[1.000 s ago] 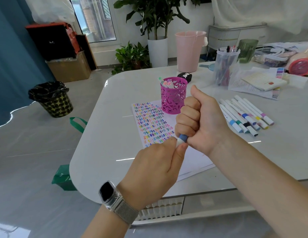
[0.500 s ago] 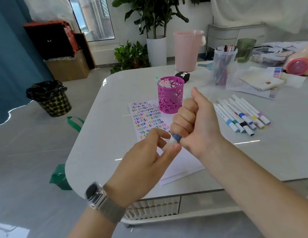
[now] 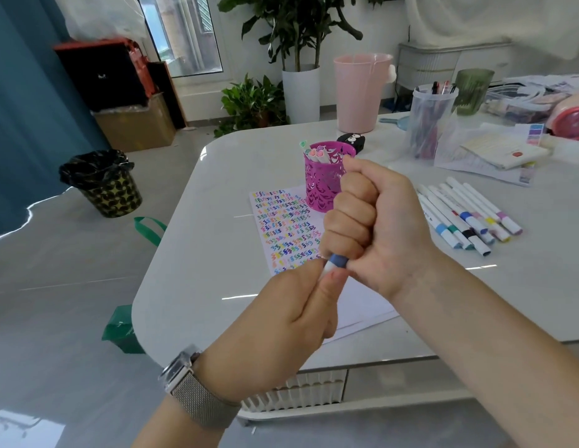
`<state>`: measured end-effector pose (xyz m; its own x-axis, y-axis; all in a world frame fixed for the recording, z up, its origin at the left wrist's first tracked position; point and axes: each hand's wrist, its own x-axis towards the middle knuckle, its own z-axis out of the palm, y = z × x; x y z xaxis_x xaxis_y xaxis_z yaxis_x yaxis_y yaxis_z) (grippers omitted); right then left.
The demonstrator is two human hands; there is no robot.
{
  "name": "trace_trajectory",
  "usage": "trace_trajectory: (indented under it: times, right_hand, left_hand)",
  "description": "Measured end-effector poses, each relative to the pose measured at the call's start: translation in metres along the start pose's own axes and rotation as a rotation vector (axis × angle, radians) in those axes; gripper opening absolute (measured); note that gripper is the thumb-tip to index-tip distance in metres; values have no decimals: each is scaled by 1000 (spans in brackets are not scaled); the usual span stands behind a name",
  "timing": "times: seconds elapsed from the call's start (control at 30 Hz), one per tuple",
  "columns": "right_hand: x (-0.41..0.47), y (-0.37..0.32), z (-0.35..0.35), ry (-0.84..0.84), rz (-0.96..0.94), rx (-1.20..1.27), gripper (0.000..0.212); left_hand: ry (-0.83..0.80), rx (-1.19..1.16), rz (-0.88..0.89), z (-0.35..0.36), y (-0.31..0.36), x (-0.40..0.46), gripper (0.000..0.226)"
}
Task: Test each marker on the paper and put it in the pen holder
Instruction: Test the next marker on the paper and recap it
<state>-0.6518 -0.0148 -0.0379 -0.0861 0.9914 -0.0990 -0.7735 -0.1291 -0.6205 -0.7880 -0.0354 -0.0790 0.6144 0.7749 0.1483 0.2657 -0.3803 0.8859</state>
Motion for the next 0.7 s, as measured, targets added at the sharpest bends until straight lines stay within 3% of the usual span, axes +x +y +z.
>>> trace_trajectory:
  times: [0.4,0.47,0.53,0.6,0.7]
  right_hand:
    - [7,-5,-5,-58,38,96,54]
    - [11,0,-7,-25,40,58,55]
    - [19,-13,-14,82,-26,55,53]
    - [23,-46,-28,251,-213,113,41]
    - [22,-73,-50,374,-341,64,45]
  left_hand:
    - [-99,-234,-97,-1,16,8,36]
    - [-81,-151,-77,-1,15,10,37]
    - [-64,125,-12,-2,7,4,40]
    - [-99,437,38,-4,-3,-15,34]
    - [-8,435,-12,-16,-9,-35,40]
